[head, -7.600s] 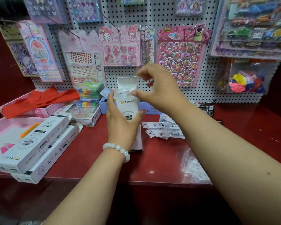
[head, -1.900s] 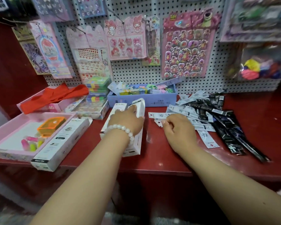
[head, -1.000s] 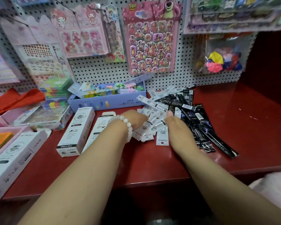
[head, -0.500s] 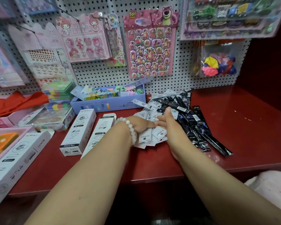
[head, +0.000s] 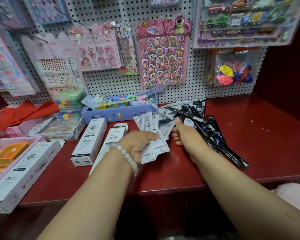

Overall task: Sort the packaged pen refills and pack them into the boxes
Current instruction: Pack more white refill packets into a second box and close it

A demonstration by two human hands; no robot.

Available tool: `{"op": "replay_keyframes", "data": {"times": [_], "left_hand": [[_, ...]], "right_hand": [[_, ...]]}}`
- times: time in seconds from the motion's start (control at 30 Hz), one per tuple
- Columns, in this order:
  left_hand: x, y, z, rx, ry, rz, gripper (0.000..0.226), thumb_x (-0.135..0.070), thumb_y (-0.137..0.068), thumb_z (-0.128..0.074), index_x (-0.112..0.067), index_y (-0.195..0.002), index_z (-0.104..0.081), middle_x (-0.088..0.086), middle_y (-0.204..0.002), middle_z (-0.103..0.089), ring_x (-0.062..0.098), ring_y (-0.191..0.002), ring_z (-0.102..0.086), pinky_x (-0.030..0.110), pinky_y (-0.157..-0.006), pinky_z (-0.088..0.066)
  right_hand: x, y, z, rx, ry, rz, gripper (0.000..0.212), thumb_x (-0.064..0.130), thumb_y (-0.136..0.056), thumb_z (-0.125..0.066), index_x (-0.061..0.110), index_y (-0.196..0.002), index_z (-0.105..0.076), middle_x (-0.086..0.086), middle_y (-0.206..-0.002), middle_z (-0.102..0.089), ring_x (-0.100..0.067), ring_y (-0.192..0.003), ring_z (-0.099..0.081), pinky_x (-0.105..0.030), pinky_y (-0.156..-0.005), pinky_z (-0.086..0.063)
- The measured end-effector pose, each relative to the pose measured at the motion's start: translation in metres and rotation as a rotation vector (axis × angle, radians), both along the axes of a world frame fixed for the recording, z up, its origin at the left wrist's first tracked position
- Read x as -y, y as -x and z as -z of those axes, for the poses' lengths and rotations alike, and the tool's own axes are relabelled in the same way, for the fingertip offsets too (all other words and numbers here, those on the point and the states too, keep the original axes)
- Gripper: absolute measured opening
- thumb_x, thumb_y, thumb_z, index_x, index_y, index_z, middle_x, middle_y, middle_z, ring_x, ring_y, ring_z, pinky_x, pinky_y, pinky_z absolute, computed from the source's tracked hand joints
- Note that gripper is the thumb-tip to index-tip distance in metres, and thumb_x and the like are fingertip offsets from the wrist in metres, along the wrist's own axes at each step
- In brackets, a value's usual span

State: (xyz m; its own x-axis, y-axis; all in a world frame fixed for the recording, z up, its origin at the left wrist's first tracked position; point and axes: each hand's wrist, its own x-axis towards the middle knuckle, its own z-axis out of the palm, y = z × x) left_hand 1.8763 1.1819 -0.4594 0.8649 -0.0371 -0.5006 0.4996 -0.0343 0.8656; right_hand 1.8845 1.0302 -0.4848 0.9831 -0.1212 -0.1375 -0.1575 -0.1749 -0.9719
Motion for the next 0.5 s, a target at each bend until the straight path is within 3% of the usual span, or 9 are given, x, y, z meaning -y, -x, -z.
{"op": "replay_keyframes", "data": {"times": [0.07,0.13,0.23,0.3,0.37,0.43,0.5], "left_hand": [[0.005,0.011,0.000,0.048,0.000,-0.031,0.033,-0.013,-0.076,-0.072,-0.001,-0.106,-0.066,0.015,-0.105,-0.070,0.032,-0.096,-0.066,0.051,-0.091,-0.051],[0.008,0.021,-0.001,0.108,0.033,-0.043,0.022,-0.010,-0.080,-0.069,-0.002,-0.101,-0.069,0.016,-0.100,-0.071,0.033,-0.095,-0.067,0.050,-0.089,-0.052],[0.009,0.031,0.000,0.236,0.071,-0.036,0.011,-0.004,-0.086,-0.063,-0.007,-0.095,-0.069,0.012,-0.090,-0.074,0.028,-0.084,-0.070,0.042,-0.080,-0.057],[0.012,0.036,0.002,0.365,-0.013,-0.007,0.016,-0.005,-0.087,-0.062,-0.013,-0.100,-0.065,0.007,-0.089,-0.074,0.021,-0.080,-0.071,0.034,-0.071,-0.057],[0.014,0.036,0.007,0.498,-0.174,0.006,0.020,-0.014,-0.087,-0.064,-0.021,-0.105,-0.057,0.001,-0.094,-0.070,0.017,-0.085,-0.068,0.029,-0.069,-0.054],[0.015,0.034,0.015,0.570,-0.252,0.020,0.024,-0.020,-0.086,-0.064,-0.027,-0.105,-0.052,-0.002,-0.100,-0.067,0.016,-0.092,-0.066,0.030,-0.074,-0.052],[0.016,0.032,0.022,0.597,-0.277,0.024,0.031,-0.024,-0.084,-0.065,-0.028,-0.110,-0.049,-0.004,-0.106,-0.065,0.013,-0.098,-0.063,0.034,-0.086,-0.051]], "right_hand": [[-0.009,0.002,-0.003,-0.044,-0.082,-0.048,0.044,0.050,-0.093,-0.045,0.009,-0.086,-0.061,-0.008,-0.080,-0.062,-0.017,-0.068,-0.058,-0.034,-0.065,-0.056],[-0.014,0.004,-0.009,-0.083,-0.173,-0.080,0.038,0.045,-0.094,-0.048,0.010,-0.090,-0.061,-0.003,-0.073,-0.058,-0.010,-0.055,-0.055,-0.023,-0.046,-0.045],[-0.017,0.001,-0.008,-0.112,-0.212,-0.109,0.040,0.054,-0.088,-0.053,0.015,-0.096,-0.057,0.003,-0.072,-0.052,-0.014,-0.060,-0.051,-0.026,-0.054,-0.044],[-0.021,-0.002,-0.005,-0.055,-0.187,-0.111,0.074,0.068,-0.067,-0.061,0.014,-0.118,-0.052,-0.003,-0.101,-0.065,-0.023,-0.089,-0.064,-0.041,-0.078,-0.054],[-0.025,-0.001,-0.008,0.010,-0.179,-0.068,0.097,0.066,-0.057,-0.068,0.016,-0.134,-0.038,0.000,-0.132,-0.054,-0.025,-0.116,-0.056,-0.046,-0.098,-0.046],[-0.024,-0.002,-0.008,0.033,-0.135,-0.048,0.102,0.063,-0.053,-0.071,0.013,-0.135,-0.038,0.000,-0.131,-0.052,-0.024,-0.116,-0.055,-0.043,-0.096,-0.046],[-0.018,-0.003,-0.008,0.042,-0.103,-0.068,0.098,0.062,-0.050,-0.070,0.011,-0.130,-0.048,-0.003,-0.114,-0.059,-0.021,-0.096,-0.058,-0.034,-0.077,-0.049]]}}
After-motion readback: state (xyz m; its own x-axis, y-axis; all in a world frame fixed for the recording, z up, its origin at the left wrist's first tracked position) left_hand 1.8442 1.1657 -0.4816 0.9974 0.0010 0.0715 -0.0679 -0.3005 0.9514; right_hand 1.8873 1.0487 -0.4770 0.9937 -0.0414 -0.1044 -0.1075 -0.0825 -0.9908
